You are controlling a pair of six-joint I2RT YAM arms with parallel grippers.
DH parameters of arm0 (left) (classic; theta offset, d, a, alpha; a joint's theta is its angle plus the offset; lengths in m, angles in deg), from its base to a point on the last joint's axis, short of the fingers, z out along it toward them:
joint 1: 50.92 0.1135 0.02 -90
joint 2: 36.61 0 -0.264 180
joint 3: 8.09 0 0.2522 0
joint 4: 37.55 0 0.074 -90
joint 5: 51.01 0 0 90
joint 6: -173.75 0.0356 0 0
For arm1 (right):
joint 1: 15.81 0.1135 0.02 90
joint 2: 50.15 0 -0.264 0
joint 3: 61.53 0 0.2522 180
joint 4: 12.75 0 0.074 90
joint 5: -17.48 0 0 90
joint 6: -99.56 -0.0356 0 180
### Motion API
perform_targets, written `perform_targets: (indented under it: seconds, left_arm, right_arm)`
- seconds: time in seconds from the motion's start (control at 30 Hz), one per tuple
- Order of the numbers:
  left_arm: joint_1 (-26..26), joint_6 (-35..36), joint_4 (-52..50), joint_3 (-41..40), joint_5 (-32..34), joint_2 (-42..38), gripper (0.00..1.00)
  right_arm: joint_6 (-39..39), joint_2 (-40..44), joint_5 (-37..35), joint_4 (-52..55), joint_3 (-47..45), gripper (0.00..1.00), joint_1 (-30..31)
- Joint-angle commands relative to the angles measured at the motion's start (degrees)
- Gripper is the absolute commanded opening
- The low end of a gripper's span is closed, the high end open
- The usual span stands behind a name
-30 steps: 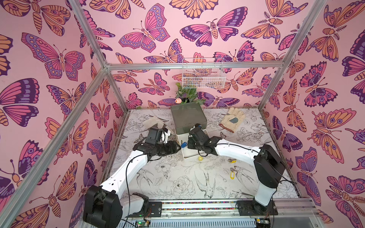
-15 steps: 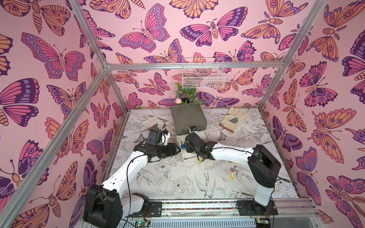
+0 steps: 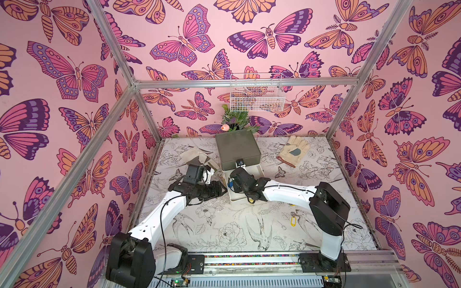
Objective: Take the keys out of the drawer
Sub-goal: Pick up the key from the drawer.
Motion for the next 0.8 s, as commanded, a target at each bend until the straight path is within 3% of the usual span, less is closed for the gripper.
perform_targets:
  seconds: [0.0,0.1,0.43,0.77]
  left_arm:
    - [0.66,0.06,-0.67,-1.04,-0.48,-0.22,0.66]
    - [0.92,0.1,-0.62,-0.97,-0.1,-0.38,0.66]
    - [1.53,-0.1,-0.24,-0.87,0.17,-1.41,0.67]
    - [1.96,-0.67,-0.25,-1.14,0.07,-1.86,0.66]
  right_arm:
    - [0.28,-1.63,3.12,5.83,-1.22,0.12,0.05]
    - [-1.06,1.47,3.18,7.07,-3.09,0.0,0.01]
    - [-3.44,12.73,1.98,11.94,-5.98,0.0,-0.05]
    - [-4.57,17.39,2.22,8.81,-6.49,0.0,-2.09]
